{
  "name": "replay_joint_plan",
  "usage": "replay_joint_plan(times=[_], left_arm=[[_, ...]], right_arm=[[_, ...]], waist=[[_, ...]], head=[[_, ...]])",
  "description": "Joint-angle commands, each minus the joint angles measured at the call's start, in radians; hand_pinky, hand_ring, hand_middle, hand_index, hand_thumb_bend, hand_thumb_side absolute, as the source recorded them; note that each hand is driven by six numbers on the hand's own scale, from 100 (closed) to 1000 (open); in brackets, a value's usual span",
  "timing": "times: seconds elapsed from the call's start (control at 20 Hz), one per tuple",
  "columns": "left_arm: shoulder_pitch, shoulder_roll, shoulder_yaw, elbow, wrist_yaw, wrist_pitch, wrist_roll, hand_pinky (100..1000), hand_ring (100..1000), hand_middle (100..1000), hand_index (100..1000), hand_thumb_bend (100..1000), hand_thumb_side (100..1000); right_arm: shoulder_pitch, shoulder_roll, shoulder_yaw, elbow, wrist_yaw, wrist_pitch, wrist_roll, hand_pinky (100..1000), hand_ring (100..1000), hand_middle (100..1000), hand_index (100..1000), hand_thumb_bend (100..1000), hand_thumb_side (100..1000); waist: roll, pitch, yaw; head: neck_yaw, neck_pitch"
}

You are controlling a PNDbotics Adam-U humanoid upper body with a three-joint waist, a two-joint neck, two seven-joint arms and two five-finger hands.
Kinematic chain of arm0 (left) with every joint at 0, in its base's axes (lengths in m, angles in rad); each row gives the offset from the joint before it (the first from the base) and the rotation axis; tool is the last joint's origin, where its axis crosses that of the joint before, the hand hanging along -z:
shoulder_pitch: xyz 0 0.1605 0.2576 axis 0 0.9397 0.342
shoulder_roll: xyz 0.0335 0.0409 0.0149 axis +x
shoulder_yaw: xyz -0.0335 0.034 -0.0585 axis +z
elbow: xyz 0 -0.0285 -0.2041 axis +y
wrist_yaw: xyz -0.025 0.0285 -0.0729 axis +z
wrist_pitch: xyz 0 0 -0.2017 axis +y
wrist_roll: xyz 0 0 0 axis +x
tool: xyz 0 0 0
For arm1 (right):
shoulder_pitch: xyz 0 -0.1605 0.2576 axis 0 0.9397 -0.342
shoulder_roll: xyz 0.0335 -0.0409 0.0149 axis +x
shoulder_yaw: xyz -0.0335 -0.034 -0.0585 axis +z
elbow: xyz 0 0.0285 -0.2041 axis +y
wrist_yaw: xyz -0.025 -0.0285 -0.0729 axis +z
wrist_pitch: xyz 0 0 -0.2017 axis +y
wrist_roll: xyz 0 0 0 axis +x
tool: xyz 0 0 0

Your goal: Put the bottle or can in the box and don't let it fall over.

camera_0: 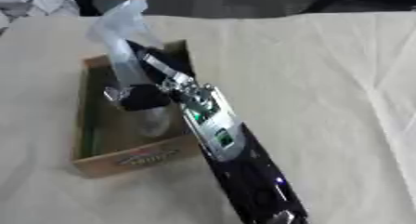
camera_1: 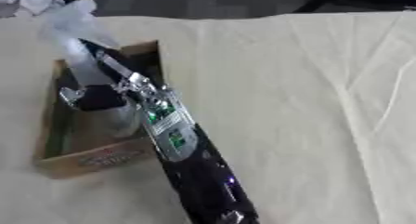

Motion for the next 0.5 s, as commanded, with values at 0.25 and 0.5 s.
replay_joint_plan(times=[0.25, 0.5], left_arm=[[-0.002, 0.030, 0.011, -0.012, 0.006, -0.002, 0.006, 1000, 1000, 836, 835, 100, 100], [0.005, 0.032, 0.013, -0.010, 0.008, -0.002, 0.008, 1000, 1000, 836, 835, 100, 100]], right_arm=[[-0.028, -0.001, 0.001, -0.018, 0.049, -0.004, 0.059, 1000, 1000, 1000, 1000, 100, 100], [-0.023, -0.021, -0.002, -0.013, 0.039, 0.002, 0.059, 1000, 1000, 1000, 1000, 100, 100]], waist=[[0.007, -0.038, -0.004], [0.010, -0.049, -0.015]], head=[[0.013, 0.006], [0.023, 0.015]])
